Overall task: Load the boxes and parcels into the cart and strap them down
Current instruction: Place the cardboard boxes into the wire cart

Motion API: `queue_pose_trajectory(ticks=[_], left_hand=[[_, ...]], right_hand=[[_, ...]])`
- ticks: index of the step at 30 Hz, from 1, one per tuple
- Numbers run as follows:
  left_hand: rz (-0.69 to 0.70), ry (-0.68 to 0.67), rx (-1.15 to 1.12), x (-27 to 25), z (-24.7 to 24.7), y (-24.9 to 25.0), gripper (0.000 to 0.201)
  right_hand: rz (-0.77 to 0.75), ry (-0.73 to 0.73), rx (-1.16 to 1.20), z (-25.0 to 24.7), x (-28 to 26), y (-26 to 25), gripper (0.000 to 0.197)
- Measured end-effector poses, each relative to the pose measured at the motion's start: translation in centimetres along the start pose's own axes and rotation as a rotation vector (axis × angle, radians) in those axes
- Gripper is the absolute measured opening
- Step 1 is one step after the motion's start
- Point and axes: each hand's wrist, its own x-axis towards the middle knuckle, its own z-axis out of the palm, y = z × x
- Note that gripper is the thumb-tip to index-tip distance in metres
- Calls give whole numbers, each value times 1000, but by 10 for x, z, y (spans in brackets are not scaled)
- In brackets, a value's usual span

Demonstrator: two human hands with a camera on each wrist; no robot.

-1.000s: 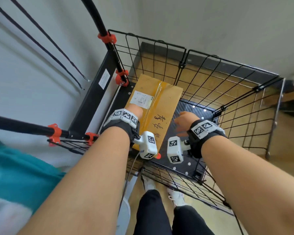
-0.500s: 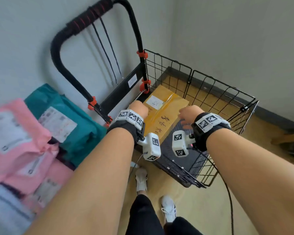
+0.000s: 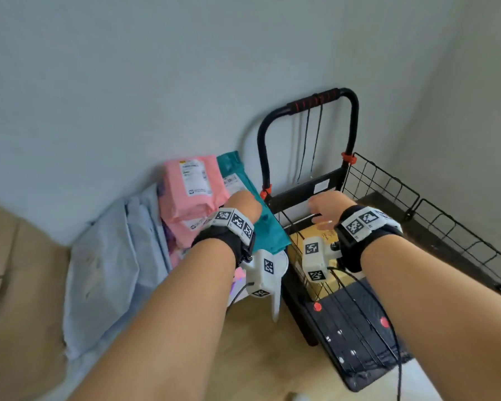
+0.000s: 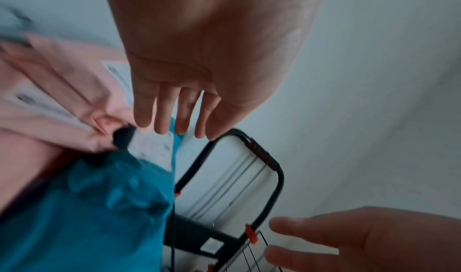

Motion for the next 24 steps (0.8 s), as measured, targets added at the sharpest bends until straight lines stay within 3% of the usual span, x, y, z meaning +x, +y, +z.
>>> queue_pose_trajectory(ticks=[2,5,11,19,24], left_hand=[[-5,38,-2,-14,-24,-31,30],[-60,104,16,-41,-59,-82,31],[-175,257,-5,-109,-125,-188,32],[-310,526,-224,-198,-196,-315,44],[-422,623,-192,-250,-224,-396,45]], right_hand=[[-36,19,122,1,-5,-29,40],[-181,-3,76,14,-25,-87,43],[-130,-97,701,66,-61,-196,42],[-316,-163,661,125,-127,-324,39],[-409,-201,589,171,-165,-402,39]])
